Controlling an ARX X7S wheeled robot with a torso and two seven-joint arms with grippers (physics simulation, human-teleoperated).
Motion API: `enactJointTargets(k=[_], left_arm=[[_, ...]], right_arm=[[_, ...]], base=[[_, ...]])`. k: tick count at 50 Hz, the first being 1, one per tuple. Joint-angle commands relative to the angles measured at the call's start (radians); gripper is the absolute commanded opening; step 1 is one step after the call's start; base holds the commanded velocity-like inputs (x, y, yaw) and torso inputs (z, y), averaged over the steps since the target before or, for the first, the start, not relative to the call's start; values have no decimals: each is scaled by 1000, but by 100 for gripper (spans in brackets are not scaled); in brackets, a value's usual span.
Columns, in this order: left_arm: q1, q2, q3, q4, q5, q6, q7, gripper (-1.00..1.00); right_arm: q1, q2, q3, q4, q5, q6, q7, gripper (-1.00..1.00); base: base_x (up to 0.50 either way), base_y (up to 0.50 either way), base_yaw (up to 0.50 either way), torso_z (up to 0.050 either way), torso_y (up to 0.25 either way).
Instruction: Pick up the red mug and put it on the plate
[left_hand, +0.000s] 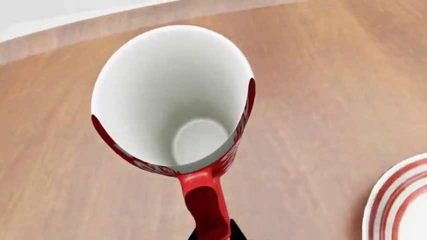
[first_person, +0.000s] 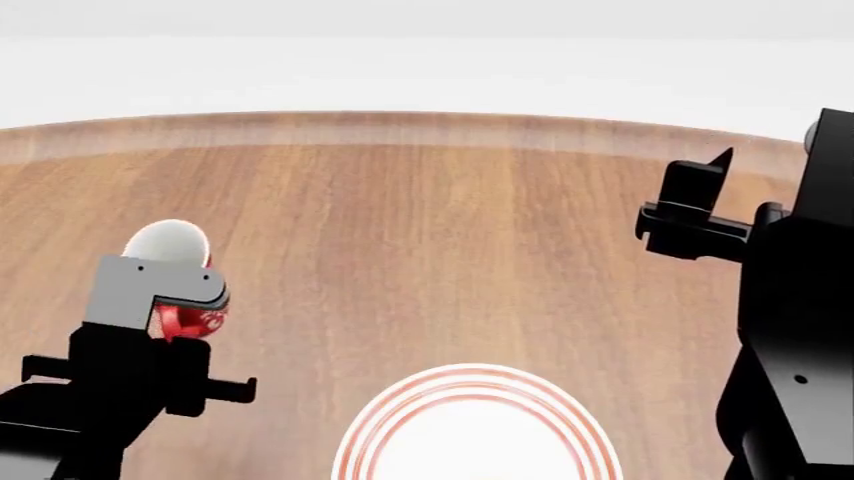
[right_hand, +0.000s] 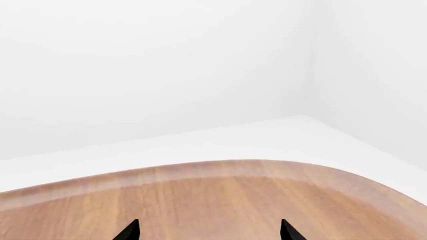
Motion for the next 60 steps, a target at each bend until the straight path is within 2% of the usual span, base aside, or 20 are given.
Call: enactJointTargets(k=[1,33,60], left_arm=[[4,6,133,69,-8,-27,68,-100],[-42,7,514,191,-50,-126,253,-100],[-79,51,718,88,-124,-62,311,-100]], right_arm=[[3,0,-4,9,3,-5,0,100],[-6,2,-9,23,12,-20,3,100],[-20,4,-6,40,20,-45,1,100]], base=[[0,0,0,0,0],[0,0,0,0,0],[0,0,0,0,0]])
